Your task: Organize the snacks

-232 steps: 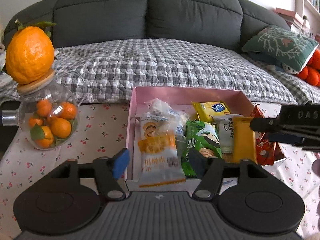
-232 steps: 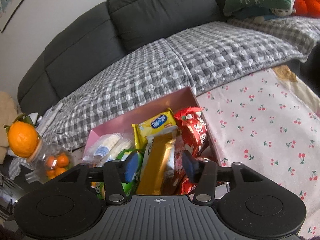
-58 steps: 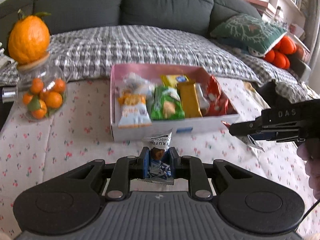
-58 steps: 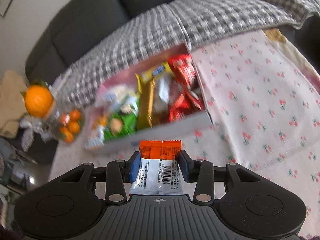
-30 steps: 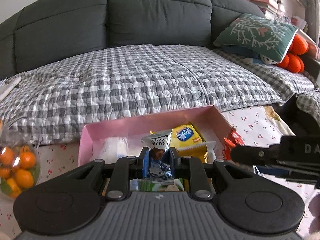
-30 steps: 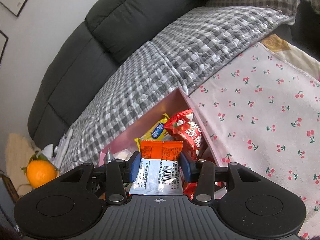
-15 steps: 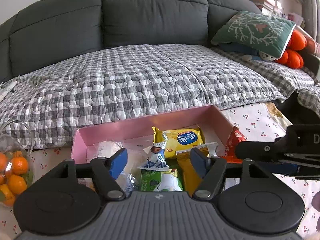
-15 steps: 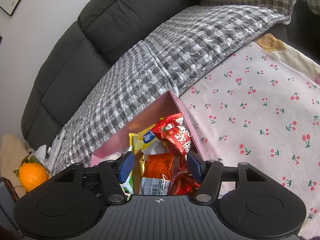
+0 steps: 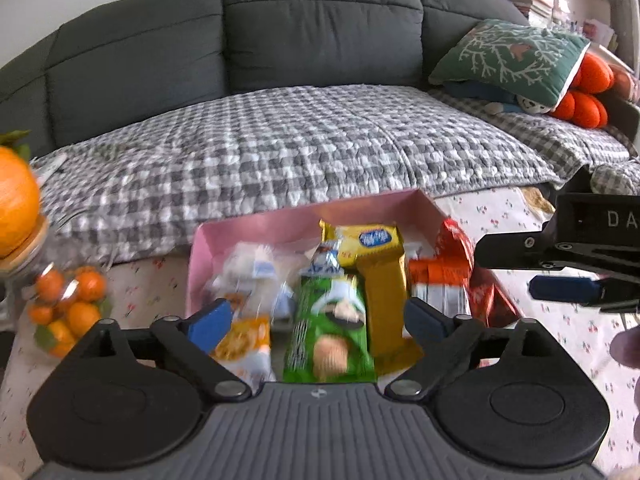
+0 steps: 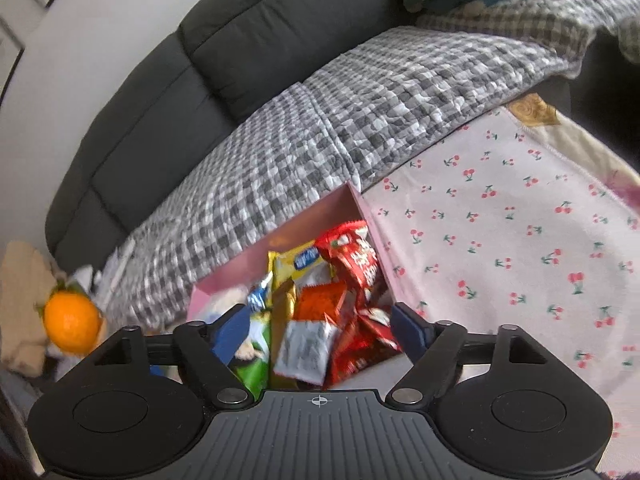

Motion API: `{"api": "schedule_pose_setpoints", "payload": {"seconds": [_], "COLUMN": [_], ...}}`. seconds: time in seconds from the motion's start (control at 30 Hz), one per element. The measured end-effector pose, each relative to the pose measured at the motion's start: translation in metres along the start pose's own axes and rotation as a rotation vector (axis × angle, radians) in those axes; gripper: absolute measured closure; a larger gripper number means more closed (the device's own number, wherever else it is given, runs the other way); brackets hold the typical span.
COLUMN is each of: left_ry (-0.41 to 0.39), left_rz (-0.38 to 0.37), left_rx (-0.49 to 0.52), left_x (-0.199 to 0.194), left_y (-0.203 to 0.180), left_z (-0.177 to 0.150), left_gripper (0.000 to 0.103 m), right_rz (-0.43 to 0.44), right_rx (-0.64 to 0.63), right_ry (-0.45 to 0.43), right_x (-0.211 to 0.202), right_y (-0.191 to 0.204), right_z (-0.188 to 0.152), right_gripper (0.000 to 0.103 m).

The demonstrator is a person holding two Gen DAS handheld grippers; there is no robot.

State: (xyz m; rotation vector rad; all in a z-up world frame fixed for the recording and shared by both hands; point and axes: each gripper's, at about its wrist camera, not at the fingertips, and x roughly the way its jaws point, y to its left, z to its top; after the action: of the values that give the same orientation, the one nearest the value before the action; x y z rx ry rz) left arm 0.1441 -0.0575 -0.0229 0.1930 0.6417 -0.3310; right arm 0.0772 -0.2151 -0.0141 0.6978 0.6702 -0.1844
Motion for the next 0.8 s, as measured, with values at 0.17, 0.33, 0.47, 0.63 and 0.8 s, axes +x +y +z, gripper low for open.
{"api": "schedule_pose_setpoints", "payload": {"seconds": [0.17,0.33,0.47,0.63,0.8], "left_ry": [0.024,0.060,0.084,0.118,0.150], "left_rz": [0.033,0.081,0.140,0.149,0.153], "left_rx": [-0.027,-0.066,-0.048,-0.079,-0.115], "left_x": [-0.022,-0.044,-0.061,-0.081,-0.091], "left_y": [-0.002,-0.003,-0.005,-0.003,-0.004], "left_z": [-0.013,-0.026,-0.030,-0.039,-0.049], "left_gripper": [0.004,0.001,0.001,0.001,0.001], "right_rz": [-0.015,-0.050,-0.117,-0.187,-0.191], "right_rx": [-0.090,-0.144,-0.266,-0.370,-0.380], "right_ry": [0.047,0.054,0.107,0.135,0.146], "right_x": [-0.018,-0.039,-0.052,-0.069,-0.078], "right_y": [0.005,0.015,0.029,0.044,0.053], "right_z": [-0.012,-0.020,-0.030,-0.046,-0.061], "right_gripper": [0.015,0.007,0.006,0.002,0.000]}}
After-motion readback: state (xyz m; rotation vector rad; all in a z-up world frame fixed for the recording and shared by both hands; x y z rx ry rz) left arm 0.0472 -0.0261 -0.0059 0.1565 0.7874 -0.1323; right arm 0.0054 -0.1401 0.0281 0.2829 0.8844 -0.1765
